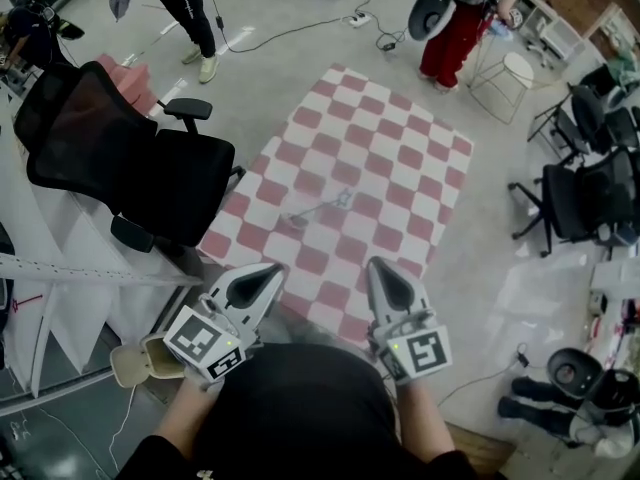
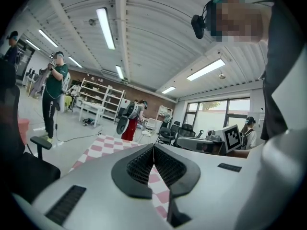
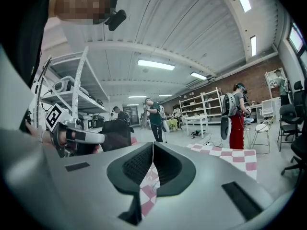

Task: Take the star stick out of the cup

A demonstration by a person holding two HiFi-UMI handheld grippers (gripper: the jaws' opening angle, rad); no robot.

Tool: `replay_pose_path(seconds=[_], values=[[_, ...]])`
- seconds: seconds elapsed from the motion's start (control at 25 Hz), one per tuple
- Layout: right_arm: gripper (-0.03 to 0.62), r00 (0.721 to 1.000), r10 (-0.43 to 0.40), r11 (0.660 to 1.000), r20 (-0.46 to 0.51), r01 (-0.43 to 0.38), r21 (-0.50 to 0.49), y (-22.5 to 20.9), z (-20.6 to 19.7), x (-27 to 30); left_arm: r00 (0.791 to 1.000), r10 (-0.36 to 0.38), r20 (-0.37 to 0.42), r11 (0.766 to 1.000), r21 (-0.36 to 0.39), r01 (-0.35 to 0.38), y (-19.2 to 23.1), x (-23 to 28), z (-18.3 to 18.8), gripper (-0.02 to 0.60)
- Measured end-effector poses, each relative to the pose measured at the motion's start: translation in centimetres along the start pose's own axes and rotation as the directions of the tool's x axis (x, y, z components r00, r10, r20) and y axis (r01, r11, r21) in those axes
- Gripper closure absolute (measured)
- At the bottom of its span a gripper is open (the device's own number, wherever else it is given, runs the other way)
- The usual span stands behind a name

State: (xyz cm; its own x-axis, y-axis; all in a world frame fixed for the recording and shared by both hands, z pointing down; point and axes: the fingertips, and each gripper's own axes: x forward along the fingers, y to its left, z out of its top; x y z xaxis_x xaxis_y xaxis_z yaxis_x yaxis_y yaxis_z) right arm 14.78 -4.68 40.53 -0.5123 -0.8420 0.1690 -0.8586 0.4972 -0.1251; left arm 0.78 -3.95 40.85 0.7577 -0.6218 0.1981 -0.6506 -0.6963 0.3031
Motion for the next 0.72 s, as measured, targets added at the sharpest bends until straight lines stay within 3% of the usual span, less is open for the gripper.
replay_pose_path(seconds=[0.24, 0.72], values=[[0.577, 1.000, -0.023, 0.998, -0.021, 0.024, 0.053, -0.7, -0.6, 1.8, 1.000, -0.021, -0.019, 1.000, -0.009, 0.021, 1.7, 0.7, 0.5, 0.541], [0.577, 0.985, -0.159, 0.981, -0.060, 0.164, 0.099, -2.7, -2.8, 7.0, 0.991, -0.108, -0.078, 0.994, 0.003, 0.109, 6.6, 1.4, 1.9, 0.541]])
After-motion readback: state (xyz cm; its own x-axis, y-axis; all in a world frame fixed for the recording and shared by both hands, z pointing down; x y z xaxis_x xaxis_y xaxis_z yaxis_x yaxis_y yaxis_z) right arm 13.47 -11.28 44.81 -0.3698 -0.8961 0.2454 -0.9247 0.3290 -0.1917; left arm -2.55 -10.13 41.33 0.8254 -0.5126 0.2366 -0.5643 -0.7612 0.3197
